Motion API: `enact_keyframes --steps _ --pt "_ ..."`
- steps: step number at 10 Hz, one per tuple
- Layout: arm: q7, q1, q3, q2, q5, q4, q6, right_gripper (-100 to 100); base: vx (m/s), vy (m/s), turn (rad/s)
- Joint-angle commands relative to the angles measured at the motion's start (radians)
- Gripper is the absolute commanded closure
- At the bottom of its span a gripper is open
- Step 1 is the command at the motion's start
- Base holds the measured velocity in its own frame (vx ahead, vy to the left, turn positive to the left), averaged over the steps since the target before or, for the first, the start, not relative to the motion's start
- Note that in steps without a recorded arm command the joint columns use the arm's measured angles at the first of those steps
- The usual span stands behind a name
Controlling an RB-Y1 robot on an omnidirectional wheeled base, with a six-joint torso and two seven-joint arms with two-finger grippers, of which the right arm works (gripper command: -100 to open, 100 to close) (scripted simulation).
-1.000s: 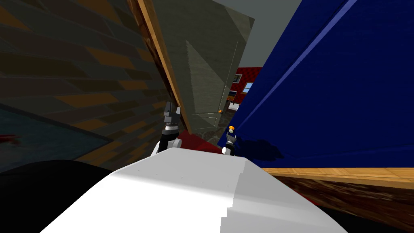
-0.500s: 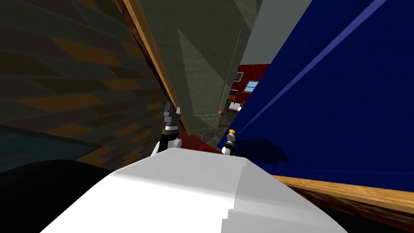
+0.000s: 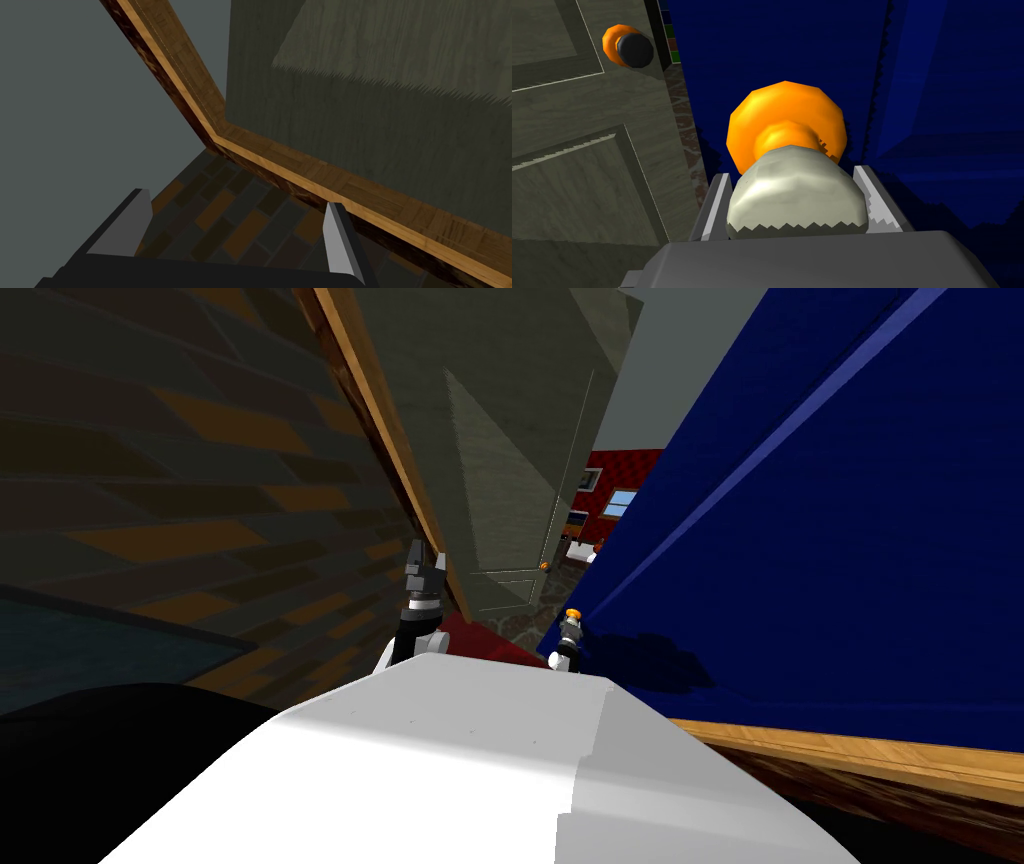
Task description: Push the door open
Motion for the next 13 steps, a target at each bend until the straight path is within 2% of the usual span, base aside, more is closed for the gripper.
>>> enact_keyframes --steps 1,4,7,8,11,12,13 --pt "0.019 -0.010 -0.034 -0.009 -0.021 0.009 -0.020 100 0.098 -0.032 0.143" --pt "0.039 -0.021 -0.070 -0.015 -0.043 0.018 -0.041 100 0.146 -0.072 0.094" --pt "0.039 -0.021 -0.070 -0.015 -0.043 0.018 -0.041 100 0.047 -0.022 0.004" --pt "0.051 -0.027 -0.093 -0.018 -0.057 0.024 -0.054 100 0.038 -0.013 0.072" --pt "0.072 -0.038 -0.130 -0.020 -0.080 0.034 -0.076 100 0.093 -0.048 0.083" --pt "0.072 -0.038 -0.130 -0.020 -0.080 0.034 -0.076 100 0.081 -0.059 0.027" --pt "0.087 -0.046 -0.156 -0.020 -0.096 0.041 -0.091 100 0.101 -0.079 0.087"
